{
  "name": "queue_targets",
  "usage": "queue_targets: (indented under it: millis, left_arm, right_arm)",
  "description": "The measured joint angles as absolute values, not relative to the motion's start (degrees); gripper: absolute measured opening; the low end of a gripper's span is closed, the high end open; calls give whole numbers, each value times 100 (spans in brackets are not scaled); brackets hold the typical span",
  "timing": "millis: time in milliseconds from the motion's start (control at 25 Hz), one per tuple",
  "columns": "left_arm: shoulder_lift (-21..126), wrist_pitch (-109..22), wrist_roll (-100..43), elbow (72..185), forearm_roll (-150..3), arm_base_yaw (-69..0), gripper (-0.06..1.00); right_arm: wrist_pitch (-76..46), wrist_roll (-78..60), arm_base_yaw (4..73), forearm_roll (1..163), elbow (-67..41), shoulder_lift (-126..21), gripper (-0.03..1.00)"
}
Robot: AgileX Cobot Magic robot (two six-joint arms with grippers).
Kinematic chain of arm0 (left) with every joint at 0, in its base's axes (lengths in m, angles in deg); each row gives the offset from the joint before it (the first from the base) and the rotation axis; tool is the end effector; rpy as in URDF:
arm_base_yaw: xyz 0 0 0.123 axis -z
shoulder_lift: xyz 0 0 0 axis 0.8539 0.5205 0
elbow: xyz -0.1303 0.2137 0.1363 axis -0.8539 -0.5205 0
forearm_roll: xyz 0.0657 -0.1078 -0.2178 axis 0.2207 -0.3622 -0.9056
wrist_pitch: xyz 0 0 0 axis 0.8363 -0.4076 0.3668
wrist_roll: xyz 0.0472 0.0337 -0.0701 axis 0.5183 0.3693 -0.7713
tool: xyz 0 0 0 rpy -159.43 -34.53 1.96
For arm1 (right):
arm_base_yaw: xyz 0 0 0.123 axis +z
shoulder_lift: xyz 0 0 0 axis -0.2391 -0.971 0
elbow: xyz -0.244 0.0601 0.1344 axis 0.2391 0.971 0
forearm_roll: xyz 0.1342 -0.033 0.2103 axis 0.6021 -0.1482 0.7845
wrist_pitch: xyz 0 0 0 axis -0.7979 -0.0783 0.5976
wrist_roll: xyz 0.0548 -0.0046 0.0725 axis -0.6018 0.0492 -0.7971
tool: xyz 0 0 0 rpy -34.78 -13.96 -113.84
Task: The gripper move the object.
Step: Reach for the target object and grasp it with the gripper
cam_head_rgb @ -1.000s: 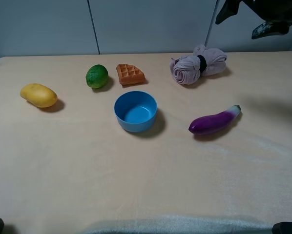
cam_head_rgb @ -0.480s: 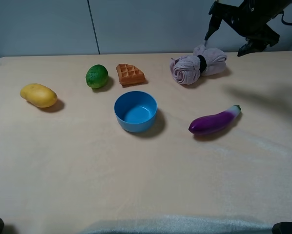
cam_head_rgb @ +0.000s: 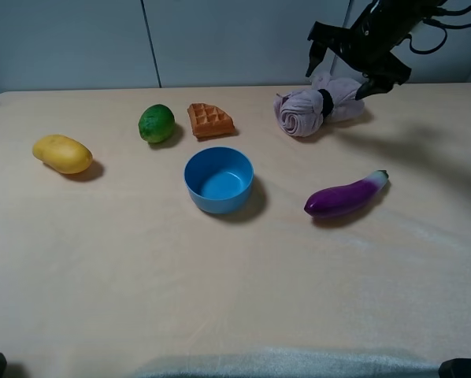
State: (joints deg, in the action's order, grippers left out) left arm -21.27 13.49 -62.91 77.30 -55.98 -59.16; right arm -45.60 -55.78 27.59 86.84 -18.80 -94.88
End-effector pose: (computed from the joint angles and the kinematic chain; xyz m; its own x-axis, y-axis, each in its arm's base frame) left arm -0.0053 0.0053 0.2752 -0.4551 0.0176 -0.8903 -0.0520 0.9976 0.0463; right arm 0.4172 0.1151 0.1976 -0.8883 0.3455 -0.3027 0.2347 0.9078 0.3475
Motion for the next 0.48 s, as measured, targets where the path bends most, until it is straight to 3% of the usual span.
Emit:
queue_targets:
  millis: [480]
  left_arm:
    - [-2127,1349,-6291,7730,-5598,-5916,85]
  right_arm:
    - [-4750,-5688,2759,8680,-2550,-10241,69]
